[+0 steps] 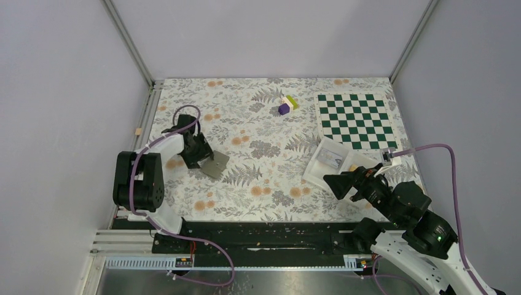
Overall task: Take the credit cards out of the card holder
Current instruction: Move the card holder to the center of the board.
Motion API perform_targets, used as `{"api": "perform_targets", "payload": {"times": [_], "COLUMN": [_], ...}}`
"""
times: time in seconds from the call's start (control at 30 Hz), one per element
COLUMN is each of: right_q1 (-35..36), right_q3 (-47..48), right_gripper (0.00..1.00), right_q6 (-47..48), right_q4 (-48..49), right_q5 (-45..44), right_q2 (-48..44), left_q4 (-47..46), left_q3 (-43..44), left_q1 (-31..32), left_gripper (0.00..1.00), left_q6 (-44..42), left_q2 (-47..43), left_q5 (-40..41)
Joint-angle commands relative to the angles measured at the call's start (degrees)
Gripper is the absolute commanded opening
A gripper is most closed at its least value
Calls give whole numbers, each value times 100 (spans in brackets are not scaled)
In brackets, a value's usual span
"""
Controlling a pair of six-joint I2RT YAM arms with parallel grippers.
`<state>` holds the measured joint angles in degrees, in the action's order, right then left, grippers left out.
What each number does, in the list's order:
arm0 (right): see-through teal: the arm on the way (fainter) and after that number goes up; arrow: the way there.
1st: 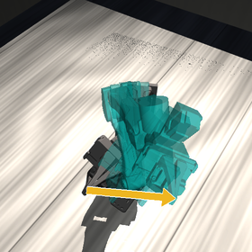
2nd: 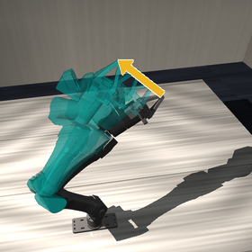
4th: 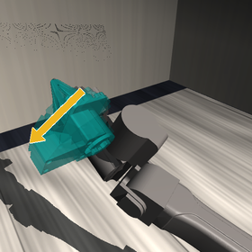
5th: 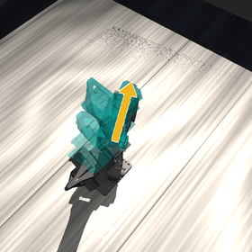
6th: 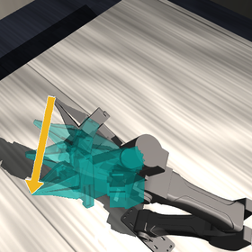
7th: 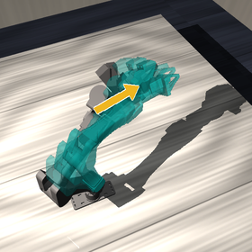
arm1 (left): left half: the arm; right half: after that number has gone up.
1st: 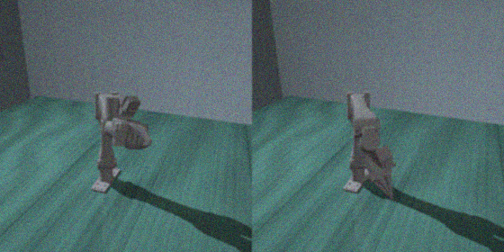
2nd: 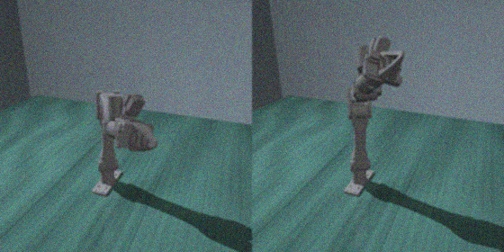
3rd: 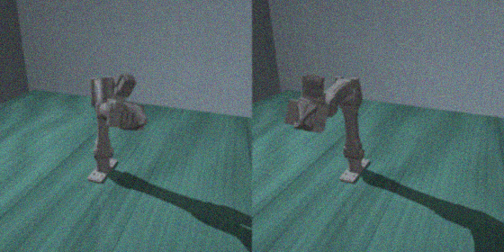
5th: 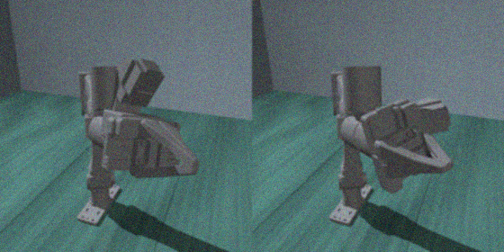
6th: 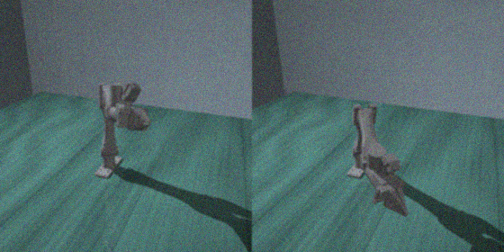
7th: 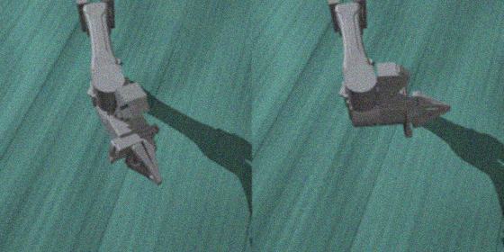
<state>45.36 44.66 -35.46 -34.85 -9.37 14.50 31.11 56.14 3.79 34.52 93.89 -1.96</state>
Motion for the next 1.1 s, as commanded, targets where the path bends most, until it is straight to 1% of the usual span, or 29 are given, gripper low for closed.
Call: {"api": "perform_targets", "payload": {"times": [0.0, 0.2, 0.3, 0.53, 0.67, 0.73, 0.8, 0.87, 0.97, 1.07], "right_q1": [34, 34, 34, 34, 34, 34, 34, 34, 34, 34], "right_q3": [-21, -79, -265, -431, -439, -453, -472, -456, -390, -296], "right_gripper": [95, 95, 94, 94, 93, 90, 84, 77, 70, 63], "right_q6": [13, -5, -118, -256, -272, -317, -380, -411, -369, -266], "right_q4": [120, 145, 138, 180, 186, 189, 197, 210, 358, 592], "right_q5": [-4, 29, 85, 102, 77, 81, 66, 96, 228, 336], "right_q2": [75, 166, 176, 249, 440, 569, 745, 983, 1416, 1928], "left_q4": [-314, -652, -768, -1237, -1704, -1873, -2022, -2021, -1810, -1254], "left_q3": [-397, -703, -910, -1531, -1900, -2030, -2080, -2052, -2028, -1879], "left_q1": [81, 444, 688, 1447, 2011, 2338, 2652, 2838, 2819, 2445], "left_gripper": [62, 60, 57, 54, 51, 51, 51, 51, 52, 56], "left_q6": [90, 166, 340, 733, 1189, 1420, 1552, 1594, 1708, 1582], "left_q2": [-305, -629, -711, -1015, -1297, -1443, -1527, -1611, -1980, -2502], "left_q5": [-479, -810, -988, -1086, -1242, -1246, -1257, -1223, -934, -233]}}
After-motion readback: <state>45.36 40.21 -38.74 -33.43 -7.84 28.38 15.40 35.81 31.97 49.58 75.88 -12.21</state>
